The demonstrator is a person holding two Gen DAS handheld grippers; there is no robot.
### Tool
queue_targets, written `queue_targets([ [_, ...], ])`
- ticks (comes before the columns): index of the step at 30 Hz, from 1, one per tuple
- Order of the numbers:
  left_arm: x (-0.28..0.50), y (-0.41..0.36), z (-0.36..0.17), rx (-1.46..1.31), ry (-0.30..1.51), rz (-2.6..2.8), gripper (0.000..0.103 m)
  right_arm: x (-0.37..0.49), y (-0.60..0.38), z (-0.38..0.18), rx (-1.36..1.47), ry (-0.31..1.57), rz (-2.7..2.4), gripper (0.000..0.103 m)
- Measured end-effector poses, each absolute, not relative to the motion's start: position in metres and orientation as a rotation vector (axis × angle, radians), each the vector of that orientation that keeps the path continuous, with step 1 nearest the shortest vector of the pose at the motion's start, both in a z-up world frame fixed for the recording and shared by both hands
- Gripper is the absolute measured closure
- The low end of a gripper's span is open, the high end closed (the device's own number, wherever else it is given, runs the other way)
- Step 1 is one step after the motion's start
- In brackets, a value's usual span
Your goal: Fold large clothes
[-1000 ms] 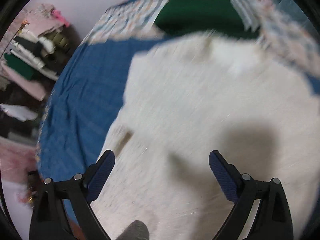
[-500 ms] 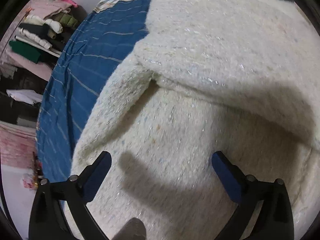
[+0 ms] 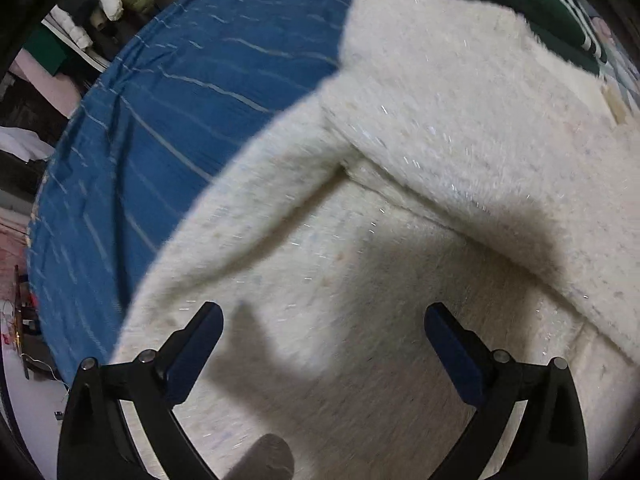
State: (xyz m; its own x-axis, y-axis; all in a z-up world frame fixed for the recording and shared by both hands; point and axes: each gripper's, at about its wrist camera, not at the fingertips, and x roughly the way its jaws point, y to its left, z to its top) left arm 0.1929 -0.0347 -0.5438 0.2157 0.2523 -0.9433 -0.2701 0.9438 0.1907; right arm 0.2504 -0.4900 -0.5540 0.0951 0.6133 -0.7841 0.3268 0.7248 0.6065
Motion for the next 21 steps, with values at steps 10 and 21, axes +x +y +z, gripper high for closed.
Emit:
queue_targets([
  [10, 0.18, -0.028, -0.507, -0.094, 1.257, 0.388, 0.0, 0.266, -0.479, -0.4, 0.442, 1.151, 0.312, 0.095],
  [21, 0.19, -0.021, -0.511, -0.008, 1.302, 0.367, 0.0, 0.284, -0.496, -0.523, 0.406, 1.471, 0.044, 0.06],
])
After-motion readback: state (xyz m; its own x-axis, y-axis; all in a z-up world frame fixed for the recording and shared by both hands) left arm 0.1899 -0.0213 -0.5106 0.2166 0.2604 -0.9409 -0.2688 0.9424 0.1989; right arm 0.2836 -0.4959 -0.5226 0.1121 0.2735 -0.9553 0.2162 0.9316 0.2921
